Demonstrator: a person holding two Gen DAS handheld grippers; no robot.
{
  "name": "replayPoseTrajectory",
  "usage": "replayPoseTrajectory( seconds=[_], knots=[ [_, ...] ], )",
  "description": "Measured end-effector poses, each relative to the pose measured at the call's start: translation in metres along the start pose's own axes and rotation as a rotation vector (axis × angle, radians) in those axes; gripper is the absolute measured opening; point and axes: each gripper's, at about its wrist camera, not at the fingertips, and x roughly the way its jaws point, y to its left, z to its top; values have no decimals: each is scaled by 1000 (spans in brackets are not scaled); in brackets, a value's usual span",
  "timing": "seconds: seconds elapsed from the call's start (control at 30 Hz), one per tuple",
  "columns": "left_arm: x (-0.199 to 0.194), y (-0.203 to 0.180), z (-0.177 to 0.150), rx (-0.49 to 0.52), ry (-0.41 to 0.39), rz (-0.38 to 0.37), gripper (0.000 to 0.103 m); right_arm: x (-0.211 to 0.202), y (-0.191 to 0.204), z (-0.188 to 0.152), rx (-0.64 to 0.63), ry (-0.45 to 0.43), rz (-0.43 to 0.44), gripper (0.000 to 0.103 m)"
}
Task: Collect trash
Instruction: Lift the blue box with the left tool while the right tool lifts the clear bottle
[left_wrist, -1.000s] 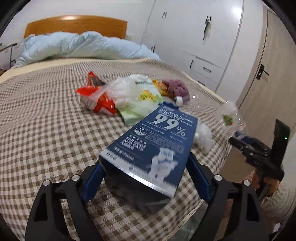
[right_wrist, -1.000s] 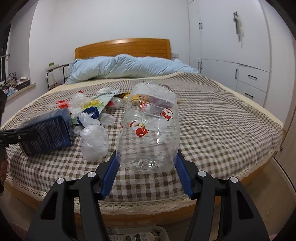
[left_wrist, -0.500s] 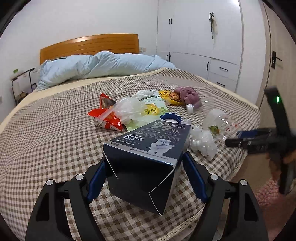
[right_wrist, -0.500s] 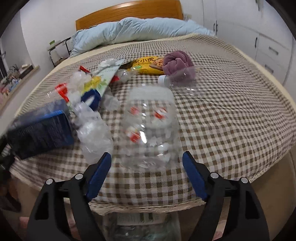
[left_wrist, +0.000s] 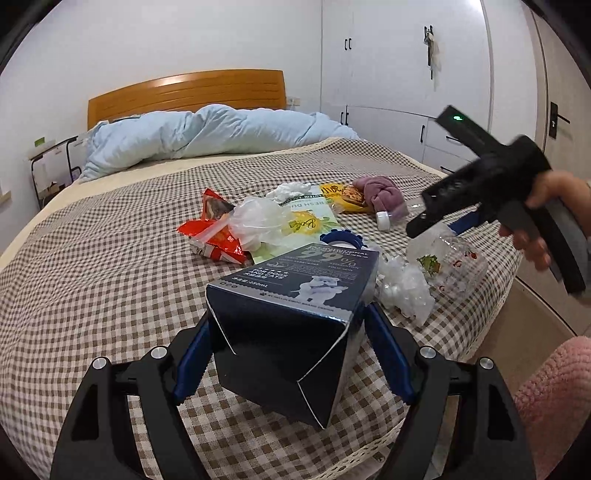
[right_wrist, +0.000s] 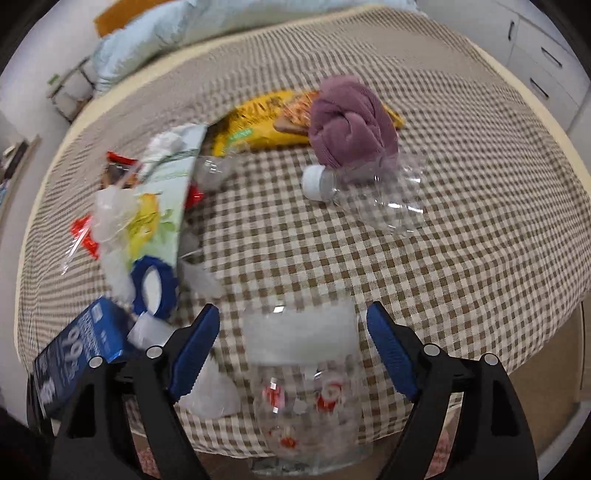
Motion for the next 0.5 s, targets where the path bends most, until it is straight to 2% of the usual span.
replayPoseTrajectory(
  seconds=[0.1, 0.13, 0.23, 0.5],
  knots=[
    [-1, 0, 0, 4, 2, -5, 76, 7, 4, 1, -43, 35, -42, 70],
    [-1, 1, 0, 3, 3, -6, 76, 8, 5, -1, -56, 39, -48, 63],
    [0, 1, 0, 1, 4, -9, 76, 5, 8, -3, -82, 20, -60, 60],
    [-2, -1, 0, 6, 1, -6, 75, -47, 14, -30, -189, -212, -2, 60]
  ],
)
